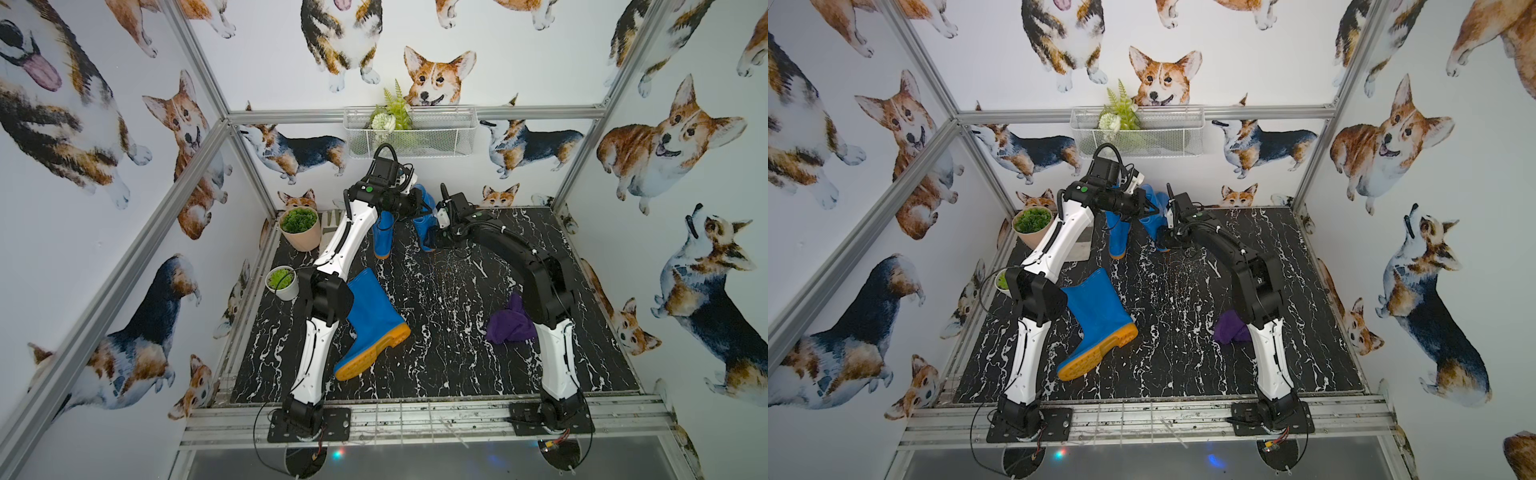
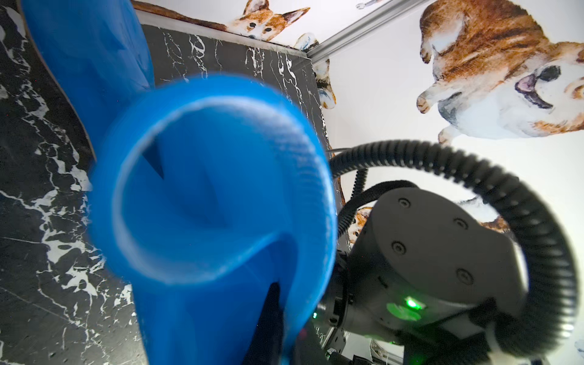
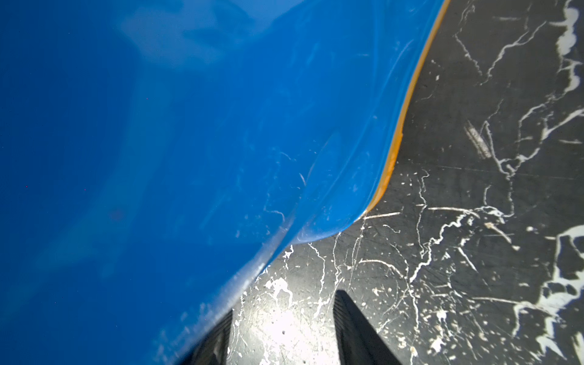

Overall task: Wipe the rubber boots with a cloth
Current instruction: Place the rubber boot at the center of the board.

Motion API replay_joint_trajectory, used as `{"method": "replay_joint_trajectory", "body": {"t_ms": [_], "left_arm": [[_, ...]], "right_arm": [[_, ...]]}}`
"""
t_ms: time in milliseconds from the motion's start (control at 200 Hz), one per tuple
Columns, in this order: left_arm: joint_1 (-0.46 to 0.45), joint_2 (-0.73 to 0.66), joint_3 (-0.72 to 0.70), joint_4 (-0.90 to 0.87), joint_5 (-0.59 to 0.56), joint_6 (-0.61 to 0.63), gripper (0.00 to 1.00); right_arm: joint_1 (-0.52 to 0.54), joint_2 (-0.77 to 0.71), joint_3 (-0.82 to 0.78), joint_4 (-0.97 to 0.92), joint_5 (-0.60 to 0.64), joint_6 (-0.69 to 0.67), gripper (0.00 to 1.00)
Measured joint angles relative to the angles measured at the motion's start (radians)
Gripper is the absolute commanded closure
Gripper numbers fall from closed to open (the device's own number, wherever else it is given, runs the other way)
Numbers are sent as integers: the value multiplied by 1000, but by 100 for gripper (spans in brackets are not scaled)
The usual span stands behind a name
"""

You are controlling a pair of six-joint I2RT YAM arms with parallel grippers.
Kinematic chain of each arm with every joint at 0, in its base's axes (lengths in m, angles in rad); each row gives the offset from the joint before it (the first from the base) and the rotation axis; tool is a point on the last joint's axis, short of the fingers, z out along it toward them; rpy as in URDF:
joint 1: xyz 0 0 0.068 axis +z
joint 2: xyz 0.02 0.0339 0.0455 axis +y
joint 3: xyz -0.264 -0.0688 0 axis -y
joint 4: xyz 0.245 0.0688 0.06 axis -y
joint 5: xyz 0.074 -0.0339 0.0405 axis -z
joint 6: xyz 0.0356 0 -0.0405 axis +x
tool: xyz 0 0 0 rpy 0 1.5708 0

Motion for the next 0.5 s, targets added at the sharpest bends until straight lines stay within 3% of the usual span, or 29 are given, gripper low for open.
{"method": "replay_joint_trajectory", "body": {"t_ms": [180,501], "left_arm": [[0,-5,2,21,3,17,67],[4,-39,2,54,7,18,64]], "right_arm": [[-22,5,-7,0,-18,0,43],[-51,1,9,-23,-18,-4,41]]}}
